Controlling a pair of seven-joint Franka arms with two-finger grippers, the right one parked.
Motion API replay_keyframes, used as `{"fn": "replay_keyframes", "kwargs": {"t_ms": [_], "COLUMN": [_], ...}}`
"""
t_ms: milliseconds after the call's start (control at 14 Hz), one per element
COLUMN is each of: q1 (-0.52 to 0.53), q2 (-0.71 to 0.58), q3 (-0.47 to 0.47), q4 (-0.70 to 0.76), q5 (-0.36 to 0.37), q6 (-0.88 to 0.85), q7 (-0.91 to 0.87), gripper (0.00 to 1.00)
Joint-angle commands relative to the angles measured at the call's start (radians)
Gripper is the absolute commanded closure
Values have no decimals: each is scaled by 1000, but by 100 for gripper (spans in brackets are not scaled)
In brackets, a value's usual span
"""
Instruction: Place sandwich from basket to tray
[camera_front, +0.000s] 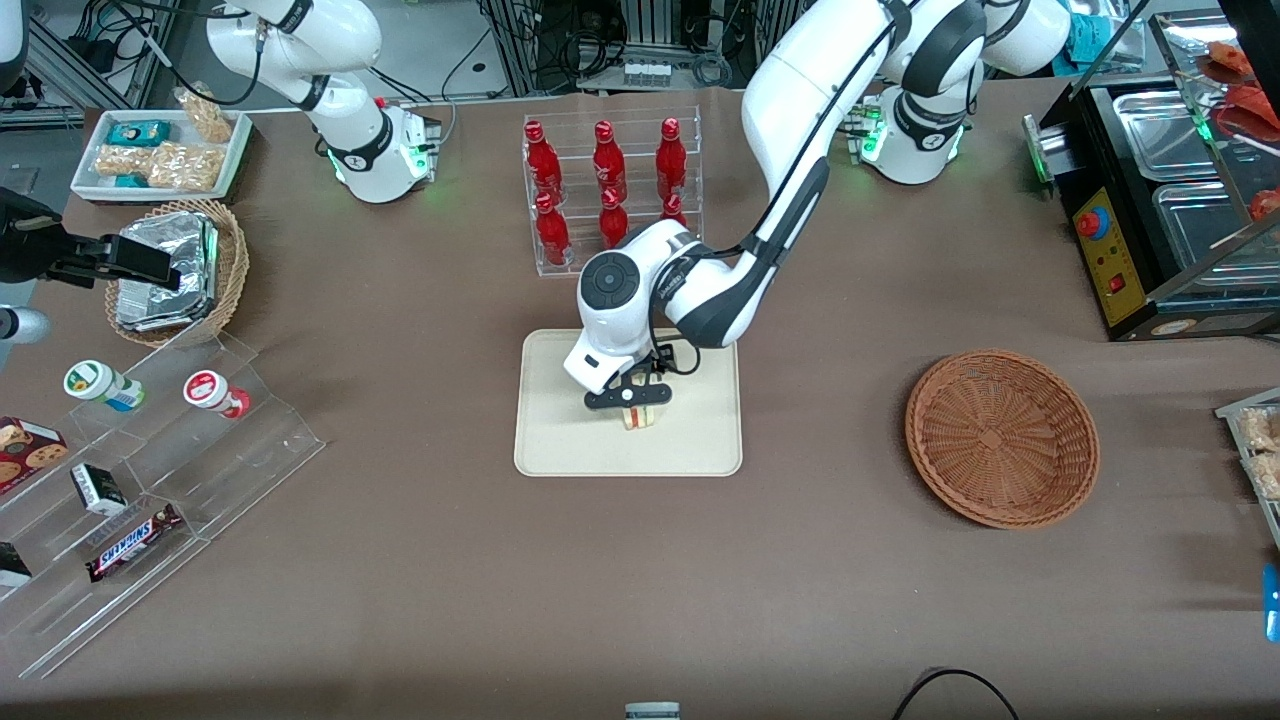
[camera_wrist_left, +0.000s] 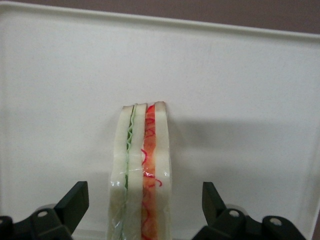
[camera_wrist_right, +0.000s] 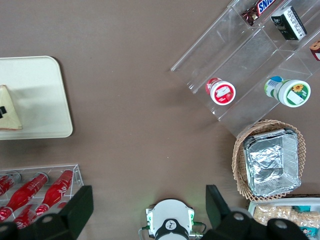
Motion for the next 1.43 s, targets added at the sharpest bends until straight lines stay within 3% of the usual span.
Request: {"fn": "replay_keyframes", "kwargs": {"t_ms": [0,286,571,1000,1357], "q1": [45,139,286,655,742], "q2": [-113,-279,-552,-755,-805], "q3": [-1,-5,-4,-1,3], "q4": [-32,-75,-274,-281,-204], "q5": [14,-10,-92,-82,-20], "q6": [-117,-298,-419,-784,-945], "q7": [44,127,363,768,889], "gripper": [0,0,0,0,0]}}
